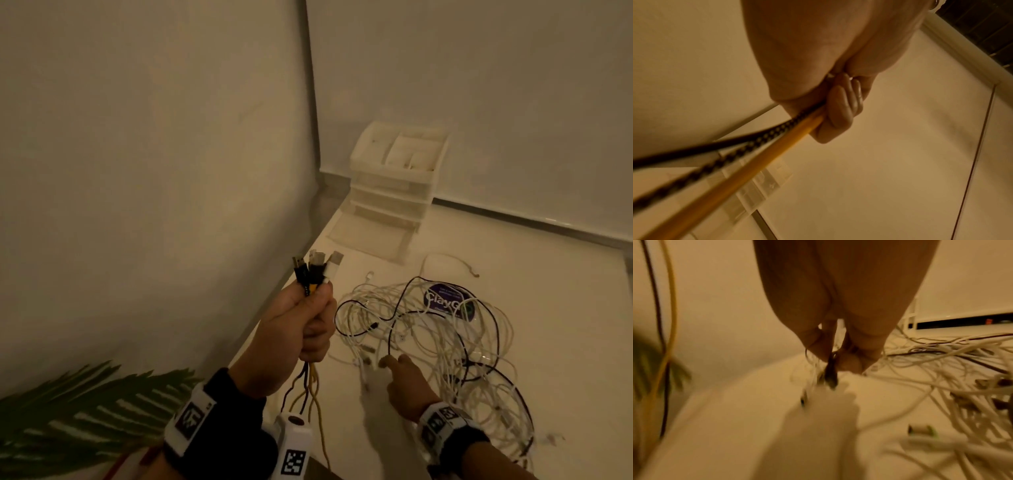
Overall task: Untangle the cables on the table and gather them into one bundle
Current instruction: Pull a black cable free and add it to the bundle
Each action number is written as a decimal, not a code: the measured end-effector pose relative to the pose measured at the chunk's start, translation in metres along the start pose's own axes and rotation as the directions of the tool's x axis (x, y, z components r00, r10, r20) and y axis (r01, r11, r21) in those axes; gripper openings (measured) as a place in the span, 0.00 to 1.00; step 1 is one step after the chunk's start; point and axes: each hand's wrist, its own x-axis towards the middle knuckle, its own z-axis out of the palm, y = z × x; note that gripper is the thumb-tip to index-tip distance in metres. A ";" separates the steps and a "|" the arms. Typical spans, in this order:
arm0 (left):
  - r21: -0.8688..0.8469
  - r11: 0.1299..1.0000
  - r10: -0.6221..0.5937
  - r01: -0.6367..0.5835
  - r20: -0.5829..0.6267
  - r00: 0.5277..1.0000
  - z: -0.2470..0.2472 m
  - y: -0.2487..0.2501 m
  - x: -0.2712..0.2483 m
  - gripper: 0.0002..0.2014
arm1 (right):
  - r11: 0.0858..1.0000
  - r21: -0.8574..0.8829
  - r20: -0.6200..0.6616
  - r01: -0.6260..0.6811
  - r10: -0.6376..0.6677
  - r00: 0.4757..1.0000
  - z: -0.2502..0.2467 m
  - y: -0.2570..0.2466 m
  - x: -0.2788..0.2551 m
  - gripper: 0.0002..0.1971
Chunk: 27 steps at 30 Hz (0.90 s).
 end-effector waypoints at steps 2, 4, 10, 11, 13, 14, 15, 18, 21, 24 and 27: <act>0.017 1.000 0.011 -0.011 0.022 1.000 0.007 -0.002 0.008 0.13 | 0.997 0.077 -0.028 0.018 -0.016 0.999 -0.029 -0.001 -0.012 0.18; 0.041 0.999 0.017 -0.019 0.043 0.999 0.014 -0.003 0.017 0.14 | 0.962 0.271 -0.082 0.039 -0.017 0.996 -0.062 -0.002 -0.032 0.17; 0.061 0.997 0.030 -0.039 0.141 0.990 0.041 -0.007 0.043 0.15 | 0.830 0.379 -0.495 0.410 -0.193 0.847 -0.139 0.002 -0.109 0.18; 0.080 0.996 0.031 -0.044 0.156 0.987 0.047 -0.008 0.045 0.15 | 0.811 0.354 -0.560 0.466 -0.215 0.800 -0.147 0.001 -0.119 0.16; 0.105 0.993 0.030 -0.051 0.187 0.982 0.060 -0.011 0.050 0.14 | 0.753 0.335 -0.675 0.567 -0.228 0.702 -0.158 -0.002 -0.135 0.12; 0.107 0.993 0.032 -0.054 0.205 0.978 0.066 -0.012 0.052 0.12 | 0.714 0.348 -0.718 0.608 -0.214 0.662 -0.162 -0.005 -0.142 0.10; 0.101 0.993 0.032 -0.056 0.223 0.974 0.072 -0.013 0.053 0.11 | 0.669 0.380 -0.750 0.638 -0.180 0.636 -0.166 -0.009 -0.148 0.09; 0.077 0.996 0.023 -0.044 0.261 0.965 0.084 -0.014 0.055 0.08 | 0.440 0.608 -0.736 0.661 -0.001 0.677 -0.169 -0.024 -0.159 0.15; 0.080 0.995 0.027 -0.052 0.282 0.959 0.091 -0.014 0.056 0.07 | 0.138 0.813 -0.578 0.565 0.078 0.812 -0.171 -0.046 -0.168 0.18; 0.119 0.990 0.037 -0.075 0.294 0.955 0.095 -0.014 0.053 0.08 | 0.279 0.817 -0.530 0.504 0.021 0.848 -0.162 -0.066 -0.173 0.18; 0.177 0.979 0.049 -0.105 0.297 0.954 0.096 -0.016 0.048 0.10 | 0.617 0.609 -0.607 0.498 -0.043 0.794 -0.151 -0.082 -0.172 0.14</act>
